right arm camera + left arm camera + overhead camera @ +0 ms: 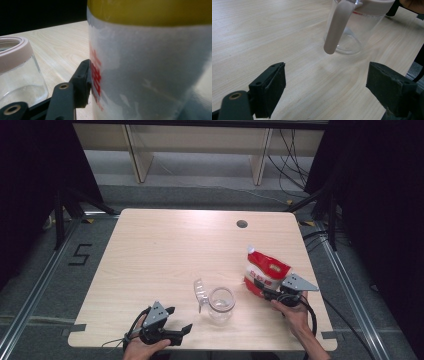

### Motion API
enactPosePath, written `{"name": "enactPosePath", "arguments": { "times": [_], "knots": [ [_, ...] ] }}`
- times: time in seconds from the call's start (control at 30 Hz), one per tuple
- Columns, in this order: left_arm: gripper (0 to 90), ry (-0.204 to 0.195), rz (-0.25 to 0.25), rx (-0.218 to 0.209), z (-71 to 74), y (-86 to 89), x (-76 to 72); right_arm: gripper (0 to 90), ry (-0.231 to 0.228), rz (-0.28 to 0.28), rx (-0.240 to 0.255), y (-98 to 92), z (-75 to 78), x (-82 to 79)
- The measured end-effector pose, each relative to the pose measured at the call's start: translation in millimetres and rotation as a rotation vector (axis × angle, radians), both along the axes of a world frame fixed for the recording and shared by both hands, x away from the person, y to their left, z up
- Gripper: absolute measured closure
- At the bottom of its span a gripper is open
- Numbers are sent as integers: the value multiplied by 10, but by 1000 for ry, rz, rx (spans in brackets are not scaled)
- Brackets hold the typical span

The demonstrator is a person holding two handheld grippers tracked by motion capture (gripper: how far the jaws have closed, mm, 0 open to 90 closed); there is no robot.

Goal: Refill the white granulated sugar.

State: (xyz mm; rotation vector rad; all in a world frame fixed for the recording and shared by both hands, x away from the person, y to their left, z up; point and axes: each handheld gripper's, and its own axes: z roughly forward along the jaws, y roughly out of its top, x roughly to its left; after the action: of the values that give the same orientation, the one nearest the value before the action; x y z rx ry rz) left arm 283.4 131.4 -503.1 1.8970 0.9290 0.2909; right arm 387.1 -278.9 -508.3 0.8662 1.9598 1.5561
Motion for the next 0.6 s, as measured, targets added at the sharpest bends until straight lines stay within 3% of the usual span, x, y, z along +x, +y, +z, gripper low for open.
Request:
{"name": "enactPosePath", "arguments": {
  "times": [0.07,0.13,0.17,0.23,0.3,0.33,0.37,0.4,0.47,0.5,0.53,0.57,0.6],
  "knots": [
    [154,-2,2,-13,3,-8,3,482,34,-6,-8,3,15,-29],
    [154,-2,3,-14,4,-6,2,487,29,-10,-12,14,19,-31],
    [154,-10,-3,-6,5,3,5,489,40,-20,11,34,14,-50],
    [154,-3,6,-25,-2,-2,4,492,36,-24,11,38,15,-53],
    [154,-4,8,-15,3,4,2,494,20,-22,-4,29,22,-41],
    [154,-4,7,-25,0,1,3,495,41,-36,3,37,27,-58],
    [154,-4,11,-20,4,1,-1,497,15,-32,6,39,24,-45],
    [154,-2,11,-14,9,4,0,497,28,-30,3,41,30,-59],
    [154,-3,9,-14,3,4,1,500,25,-25,-24,32,43,-62],
    [154,-2,7,-21,1,2,0,501,10,-32,-15,41,37,-62],
    [154,-3,12,-20,5,2,-4,501,27,-12,11,56,39,-63],
    [154,-4,7,-17,8,9,-2,502,8,-13,-18,40,50,-58],
    [154,-3,6,-14,10,13,2,503,39,-17,-14,49,67,-92]
  ]
}}
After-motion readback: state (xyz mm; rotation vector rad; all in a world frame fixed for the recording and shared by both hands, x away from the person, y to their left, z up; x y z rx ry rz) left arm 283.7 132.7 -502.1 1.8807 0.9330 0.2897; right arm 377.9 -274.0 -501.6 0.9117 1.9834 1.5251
